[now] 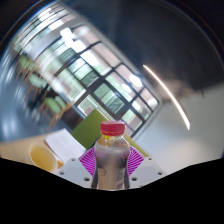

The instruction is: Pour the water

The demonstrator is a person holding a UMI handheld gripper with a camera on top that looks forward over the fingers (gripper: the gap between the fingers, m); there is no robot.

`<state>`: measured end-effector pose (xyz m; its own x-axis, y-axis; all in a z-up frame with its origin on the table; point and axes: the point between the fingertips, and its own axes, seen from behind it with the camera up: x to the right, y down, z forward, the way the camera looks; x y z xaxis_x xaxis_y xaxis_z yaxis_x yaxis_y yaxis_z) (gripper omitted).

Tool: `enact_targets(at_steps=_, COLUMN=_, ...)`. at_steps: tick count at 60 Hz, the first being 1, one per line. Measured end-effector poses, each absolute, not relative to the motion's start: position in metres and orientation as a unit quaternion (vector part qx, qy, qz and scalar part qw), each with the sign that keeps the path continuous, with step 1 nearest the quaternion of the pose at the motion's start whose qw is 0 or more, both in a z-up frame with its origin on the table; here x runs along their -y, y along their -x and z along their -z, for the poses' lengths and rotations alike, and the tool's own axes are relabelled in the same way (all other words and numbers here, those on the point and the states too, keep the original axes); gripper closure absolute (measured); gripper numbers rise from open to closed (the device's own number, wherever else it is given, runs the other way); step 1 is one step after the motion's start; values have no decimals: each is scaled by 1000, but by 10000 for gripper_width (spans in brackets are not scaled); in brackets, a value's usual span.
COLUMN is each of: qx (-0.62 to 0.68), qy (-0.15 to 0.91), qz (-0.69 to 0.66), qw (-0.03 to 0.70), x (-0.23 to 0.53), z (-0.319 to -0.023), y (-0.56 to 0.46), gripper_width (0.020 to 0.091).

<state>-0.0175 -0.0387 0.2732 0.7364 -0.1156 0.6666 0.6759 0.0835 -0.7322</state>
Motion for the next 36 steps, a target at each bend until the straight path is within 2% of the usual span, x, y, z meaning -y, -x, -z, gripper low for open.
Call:
enact_targets(at_steps=4, qx=117, qy=654, qz=132, qw=736, x=53, z=-253, y=31, gripper_width=752)
enact_targets(at_steps=5, qx=85, qy=654, qz=85, qw=747, x=48, z=-240, y=8, gripper_width=752)
enact_targets(at_steps=6, qx=65, qy=664, qz=53, qw=743, x=66, z=-243, y=3, gripper_width=752)
enact_targets(at_steps=10, qx=-7, qy=684, qz=-37, qw=728, x=82, z=-215, y=-4, gripper_width=752)
enact_targets(at_steps=11, qx=-16, qy=683, qz=-48, qw=729, x=73, z=-201, y=-8, gripper_width=752)
enact_targets(at_steps=24, qx=-34, qy=703, qz=-60, qw=708, x=115, z=-161, y=-39, gripper_width=750)
enact_targets(at_steps=27, qx=-29, qy=712, qz=-51, qw=700, x=126, z=-154, y=-44, gripper_width=720)
enact_targets(at_steps=29, qx=-21, qy=703, qz=-48, qw=710, x=144, z=-159, y=-51, gripper_width=741)
enact_targets(at_steps=31, qx=-10, qy=706, qz=-42, qw=707, x=125, z=-150, y=-48, gripper_width=738)
enact_targets(at_steps=36, qx=11, qy=706, qz=-24, qw=707, x=140, z=-156, y=-56, gripper_width=739)
